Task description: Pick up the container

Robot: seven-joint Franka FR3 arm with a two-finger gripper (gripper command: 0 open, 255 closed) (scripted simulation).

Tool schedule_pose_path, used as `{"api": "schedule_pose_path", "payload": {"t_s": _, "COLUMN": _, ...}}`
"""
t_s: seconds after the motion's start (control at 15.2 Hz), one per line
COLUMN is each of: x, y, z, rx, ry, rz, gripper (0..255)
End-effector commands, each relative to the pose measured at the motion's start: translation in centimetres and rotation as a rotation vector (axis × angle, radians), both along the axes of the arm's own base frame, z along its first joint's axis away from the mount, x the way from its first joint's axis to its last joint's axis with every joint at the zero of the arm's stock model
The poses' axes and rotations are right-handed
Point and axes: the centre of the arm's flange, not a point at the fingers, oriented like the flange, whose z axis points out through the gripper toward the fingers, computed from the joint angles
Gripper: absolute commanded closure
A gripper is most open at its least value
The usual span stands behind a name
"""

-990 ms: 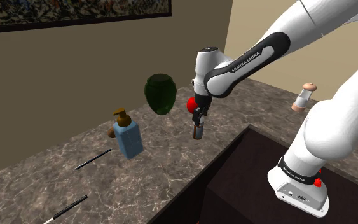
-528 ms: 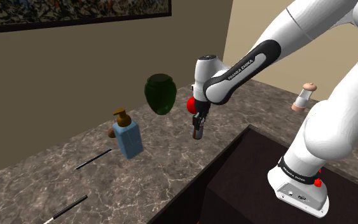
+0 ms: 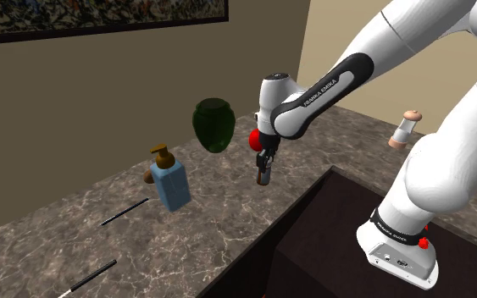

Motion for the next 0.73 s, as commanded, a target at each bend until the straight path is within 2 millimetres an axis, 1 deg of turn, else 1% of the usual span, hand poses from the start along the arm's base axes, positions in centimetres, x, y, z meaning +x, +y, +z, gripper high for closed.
{"api": "schedule_pose_path", "payload": {"t_s": 0.0, "x": -0.1, "y": 0.1, "z": -0.1, "rx": 0.0, "ry": 0.003, "rz": 0.0, "gripper": 255}}
{"api": "schedule_pose_path", "payload": {"t_s": 0.66, "x": -0.1, "y": 0.1, "z": 5.2, "rx": 0.0, "ry": 0.003, "rz": 0.0, "gripper": 255}}
